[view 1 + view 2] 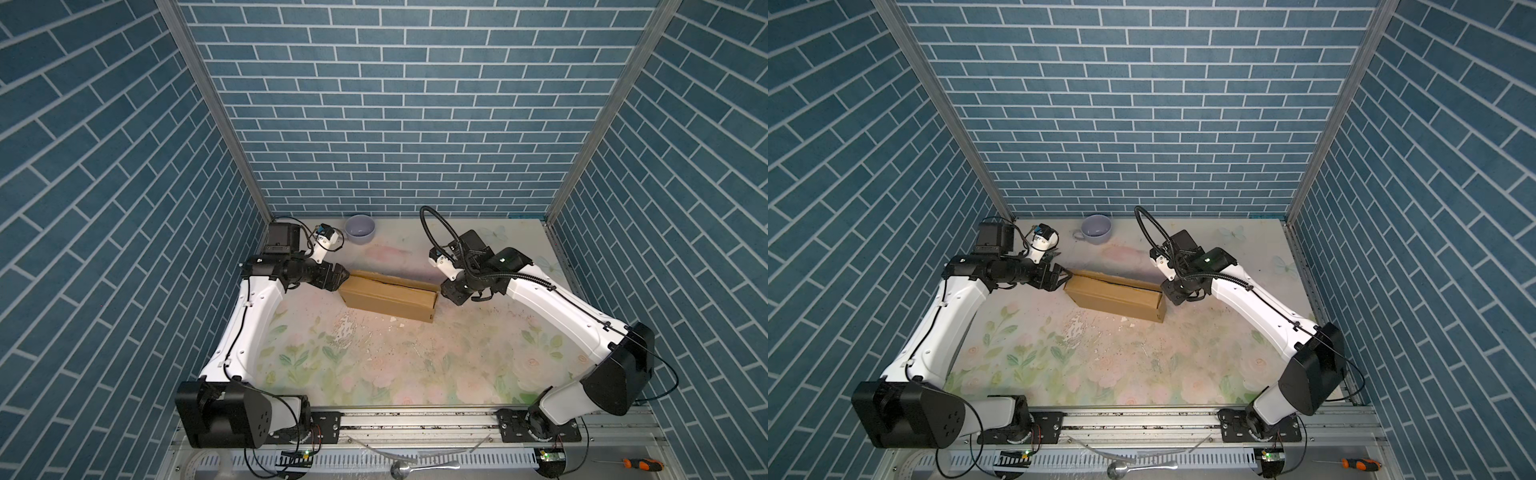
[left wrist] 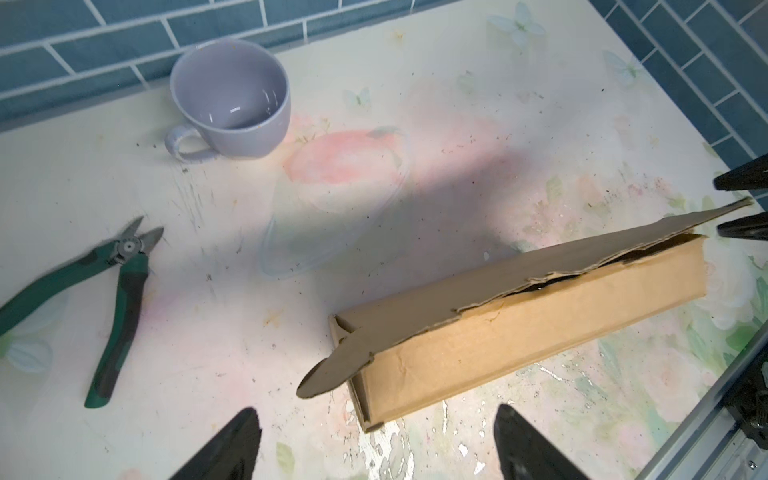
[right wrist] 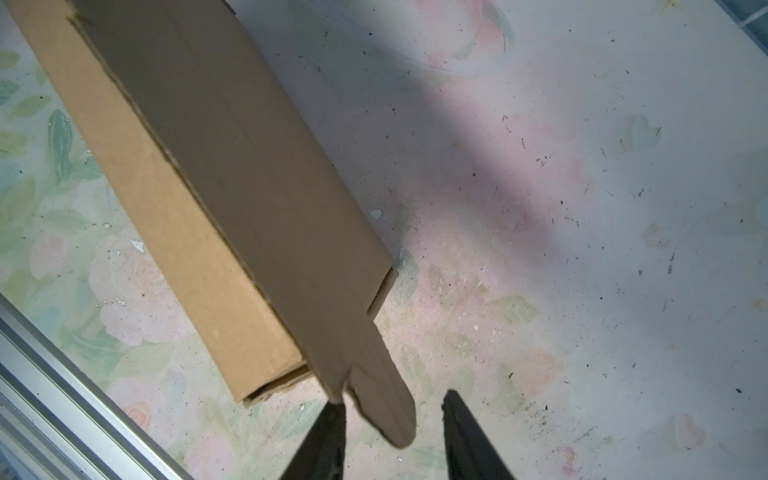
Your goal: Fold the paper box
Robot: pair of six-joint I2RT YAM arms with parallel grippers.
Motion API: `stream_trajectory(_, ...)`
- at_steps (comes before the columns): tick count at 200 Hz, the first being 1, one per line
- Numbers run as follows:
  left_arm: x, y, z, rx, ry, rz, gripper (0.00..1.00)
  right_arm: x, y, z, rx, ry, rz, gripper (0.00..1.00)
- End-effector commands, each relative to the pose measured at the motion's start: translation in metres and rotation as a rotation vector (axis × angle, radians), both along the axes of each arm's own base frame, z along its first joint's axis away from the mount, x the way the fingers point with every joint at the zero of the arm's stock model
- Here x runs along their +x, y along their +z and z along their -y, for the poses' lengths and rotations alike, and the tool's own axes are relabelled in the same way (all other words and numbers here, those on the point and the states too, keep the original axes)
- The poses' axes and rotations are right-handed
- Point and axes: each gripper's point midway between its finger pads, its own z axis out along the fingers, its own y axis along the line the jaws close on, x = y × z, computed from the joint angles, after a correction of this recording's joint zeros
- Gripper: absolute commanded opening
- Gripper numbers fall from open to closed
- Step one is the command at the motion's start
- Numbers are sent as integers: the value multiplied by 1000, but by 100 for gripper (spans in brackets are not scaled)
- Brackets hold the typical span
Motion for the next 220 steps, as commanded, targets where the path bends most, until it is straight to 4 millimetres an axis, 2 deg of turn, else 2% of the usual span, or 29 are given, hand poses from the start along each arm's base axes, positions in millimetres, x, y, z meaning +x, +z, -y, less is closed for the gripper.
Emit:
stream_trajectory(1,-6,-15,-6,64,-8,-40,86,4,13,-5,-2,34,24,38)
stream_trajectory(81,6,-36,-5,87,-11,-100,56,5,11,-13,21,25,-2,27)
stream_trajectory(147,9,-32,6,51,-31,-100,28,2,9,-14,32,7,-36,15)
stream_trajectory(220,11,-28,9,28,-29,-84,24,-1,17,-19,65,-22,-80,2)
